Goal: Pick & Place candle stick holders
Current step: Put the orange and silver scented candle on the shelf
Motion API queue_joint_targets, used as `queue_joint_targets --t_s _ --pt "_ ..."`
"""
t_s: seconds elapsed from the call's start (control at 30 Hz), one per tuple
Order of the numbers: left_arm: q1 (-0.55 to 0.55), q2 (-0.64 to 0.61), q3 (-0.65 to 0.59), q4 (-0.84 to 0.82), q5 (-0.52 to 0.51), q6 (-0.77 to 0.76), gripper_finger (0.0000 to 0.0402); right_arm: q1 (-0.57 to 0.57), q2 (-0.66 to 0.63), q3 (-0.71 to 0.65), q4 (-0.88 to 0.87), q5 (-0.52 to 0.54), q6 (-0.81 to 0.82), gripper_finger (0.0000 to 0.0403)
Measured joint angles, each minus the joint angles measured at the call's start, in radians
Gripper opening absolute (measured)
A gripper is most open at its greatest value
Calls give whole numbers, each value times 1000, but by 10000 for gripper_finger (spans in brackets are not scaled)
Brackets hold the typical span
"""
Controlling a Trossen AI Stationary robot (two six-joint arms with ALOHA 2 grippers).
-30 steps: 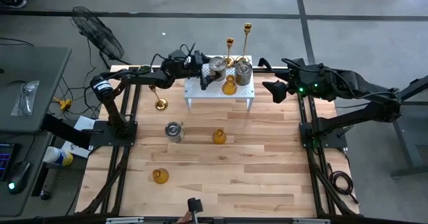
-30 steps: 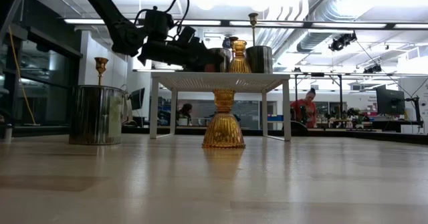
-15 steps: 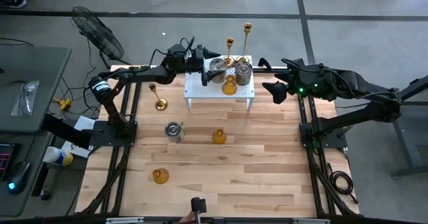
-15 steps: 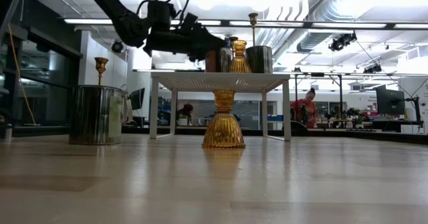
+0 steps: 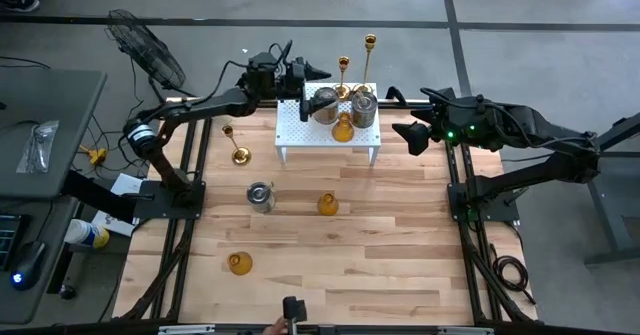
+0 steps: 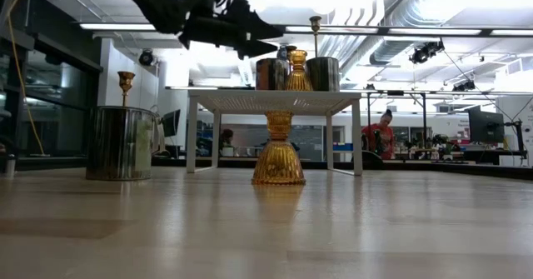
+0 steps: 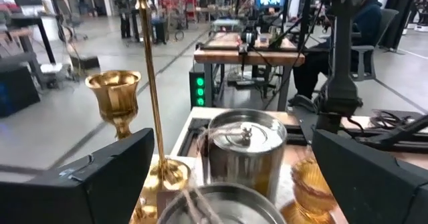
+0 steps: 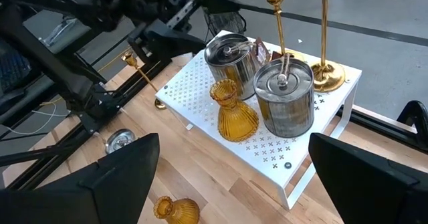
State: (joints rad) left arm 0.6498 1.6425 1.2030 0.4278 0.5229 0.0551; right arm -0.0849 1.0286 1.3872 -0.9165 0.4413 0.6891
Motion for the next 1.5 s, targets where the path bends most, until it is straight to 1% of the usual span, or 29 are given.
queue_joint_targets --t_s 0.07,0.17,0.37,0.5,0.77,0.93,1.03,1.07,1.3,1.43,1.5 --pt "6 -25 5 -52 8 -5 390 0 0 0 0 0 0 375" --pt "19 -57 8 -129 9 -6 363 0 0 0 0 0 0 375" --pt "60 -118 7 -296 53 0 278 0 0 0 0 0 0 375" --pt "81 -151 8 -390 89 32 222 0 0 0 0 0 -2 375" --pt "105 -167 6 -604 96 169 123 0 0 0 0 1 -4 375" --pt "104 -151 -31 -615 96 202 56 0 0 0 0 2 -4 375" --pt "103 -154 -59 -571 94 211 14 0 0 0 0 2 -4 375" --pt "104 -154 -71 -560 97 208 7 0 0 0 0 2 -4 375" --pt "103 -153 -116 -477 89 196 2 0 0 0 0 6 -2 375" --pt "103 -153 -130 -420 35 178 1 0 0 0 0 6 -1 375" --pt "103 -153 -136 -419 10 176 1 0 0 0 1 6 -1 375"
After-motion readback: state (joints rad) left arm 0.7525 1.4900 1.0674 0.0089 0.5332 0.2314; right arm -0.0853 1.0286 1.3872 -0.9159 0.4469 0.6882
